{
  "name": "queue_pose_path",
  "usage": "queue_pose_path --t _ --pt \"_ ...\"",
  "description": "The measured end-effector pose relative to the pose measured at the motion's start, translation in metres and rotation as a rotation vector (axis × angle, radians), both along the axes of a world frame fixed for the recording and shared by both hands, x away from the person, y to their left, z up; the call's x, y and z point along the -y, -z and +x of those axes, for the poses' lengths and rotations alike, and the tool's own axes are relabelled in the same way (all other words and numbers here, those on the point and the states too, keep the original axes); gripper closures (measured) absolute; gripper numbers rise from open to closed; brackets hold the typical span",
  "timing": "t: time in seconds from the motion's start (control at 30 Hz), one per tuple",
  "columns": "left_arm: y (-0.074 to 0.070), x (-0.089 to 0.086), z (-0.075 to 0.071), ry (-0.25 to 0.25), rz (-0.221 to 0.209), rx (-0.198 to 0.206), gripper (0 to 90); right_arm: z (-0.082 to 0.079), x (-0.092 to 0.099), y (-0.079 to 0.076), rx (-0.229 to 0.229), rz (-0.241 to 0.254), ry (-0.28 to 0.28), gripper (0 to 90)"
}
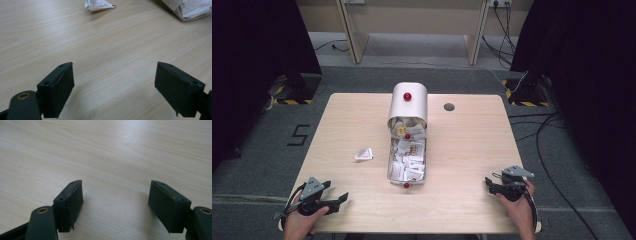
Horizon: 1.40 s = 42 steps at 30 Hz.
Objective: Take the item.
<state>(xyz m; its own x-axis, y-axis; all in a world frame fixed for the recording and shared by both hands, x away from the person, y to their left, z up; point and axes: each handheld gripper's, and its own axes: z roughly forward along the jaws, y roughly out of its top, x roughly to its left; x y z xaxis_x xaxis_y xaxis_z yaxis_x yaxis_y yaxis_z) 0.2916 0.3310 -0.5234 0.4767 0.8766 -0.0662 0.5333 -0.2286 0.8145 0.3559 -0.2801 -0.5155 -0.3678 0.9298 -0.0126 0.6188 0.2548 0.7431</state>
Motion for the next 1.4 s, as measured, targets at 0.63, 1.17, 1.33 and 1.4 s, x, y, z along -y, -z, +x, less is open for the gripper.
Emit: queue_pose_path --t 0.63,1.17,1.33,1.4 --pt "0.009 -0.015 -0.024 -0.034 0.007 -0.011 15.4 0.000 0.000 0.000 0.000 -0.001 0.000 28.7" --pt "0.016 -0.011 -0.047 -0.038 0.019 0.044 14.6 0.000 0.000 0.000 0.001 -0.001 -0.001 28.8" --pt "0.018 -0.010 -0.050 -0.046 0.013 0.056 14.3 0.000 0.000 0.000 0.002 -0.002 -0.001 28.9" --pt "0.018 -0.010 -0.050 -0.045 0.013 0.056 14.2 0.000 0.000 0.000 0.002 -0.002 -0.001 28.9"
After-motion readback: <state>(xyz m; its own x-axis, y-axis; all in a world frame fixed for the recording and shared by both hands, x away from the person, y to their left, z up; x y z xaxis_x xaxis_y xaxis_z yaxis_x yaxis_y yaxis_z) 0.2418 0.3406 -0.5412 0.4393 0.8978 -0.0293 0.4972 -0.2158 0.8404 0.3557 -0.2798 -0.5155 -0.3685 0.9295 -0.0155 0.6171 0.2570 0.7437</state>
